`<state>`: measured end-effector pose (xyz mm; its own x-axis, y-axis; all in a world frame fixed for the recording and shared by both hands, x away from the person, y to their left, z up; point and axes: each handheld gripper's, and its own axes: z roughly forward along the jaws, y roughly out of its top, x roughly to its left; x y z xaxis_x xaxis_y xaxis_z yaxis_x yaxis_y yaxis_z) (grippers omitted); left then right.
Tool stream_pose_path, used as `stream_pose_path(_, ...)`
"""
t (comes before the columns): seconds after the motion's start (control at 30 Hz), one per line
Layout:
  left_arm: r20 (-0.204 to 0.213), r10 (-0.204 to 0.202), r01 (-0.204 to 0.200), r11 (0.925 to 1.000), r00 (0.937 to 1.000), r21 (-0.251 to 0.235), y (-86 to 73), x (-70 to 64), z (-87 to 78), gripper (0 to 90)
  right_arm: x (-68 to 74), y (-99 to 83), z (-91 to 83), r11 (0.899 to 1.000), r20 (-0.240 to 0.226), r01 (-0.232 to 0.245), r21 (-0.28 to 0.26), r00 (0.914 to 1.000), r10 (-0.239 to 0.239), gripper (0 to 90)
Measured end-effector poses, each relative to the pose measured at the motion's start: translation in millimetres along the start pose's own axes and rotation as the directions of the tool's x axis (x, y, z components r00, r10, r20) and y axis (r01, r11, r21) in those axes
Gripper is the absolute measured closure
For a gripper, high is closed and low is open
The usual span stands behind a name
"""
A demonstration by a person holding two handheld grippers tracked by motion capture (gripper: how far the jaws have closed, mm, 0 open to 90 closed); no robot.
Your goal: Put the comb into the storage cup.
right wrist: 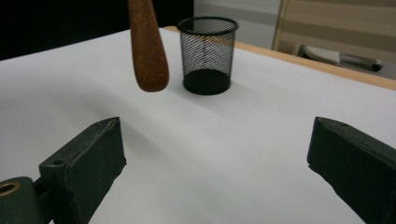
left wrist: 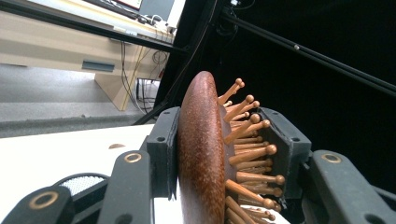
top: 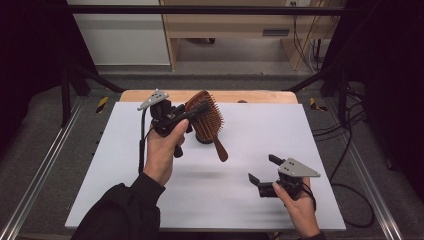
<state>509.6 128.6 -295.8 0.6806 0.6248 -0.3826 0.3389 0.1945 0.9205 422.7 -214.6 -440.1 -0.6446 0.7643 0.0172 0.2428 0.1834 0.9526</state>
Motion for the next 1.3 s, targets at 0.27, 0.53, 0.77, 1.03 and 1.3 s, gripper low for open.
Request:
stream_pose_path(0.27, -0.016, 0.021, -0.021, 0.9998, 0.9997, 0.001, 7.7, 1.2, 3.4, 52.2, -7.3, -2.2, 2.2, 1.0, 0.043, -0.002, -0.018, 0.9991, 0.003, 3.4)
stream_pose_path(0.53, -0.023, 0.033, -0.033, 0.9995, 0.9992, 0.003, 13.8, 1.5, 7.0, 52.2, -5.4, -2.6, 4.3, 0.999, 0.058, 0.018, -0.029, 0.9982, -0.016, 3.4)
stream_pose_path(0.77, -0.026, 0.049, -0.05, 0.9987, 0.9984, -0.006, 21.3, 1.4, 9.0, 52.1, -5.5, -2.3, 4.0, 0.999, 0.062, 0.027, -0.037, 0.9978, -0.025, 3.4)
stream_pose_path(1.03, -0.042, 0.072, -0.072, 0.9974, 0.9966, -0.005, 29.4, 0.4, 10.0, 52.1, -7.4, -2.3, 2.8, 0.999, 0.08, 0.025, -0.041, 0.9965, -0.022, 3.0)
stream_pose_path(1.3, -0.065, 0.125, -0.124, 0.9922, 0.99, 0.009, 41.9, -1.6, 18.2, 52.0, -5.6, -2.0, 3.3, 0.999, 0.084, 0.03, -0.042, 0.9962, -0.026, 3.3)
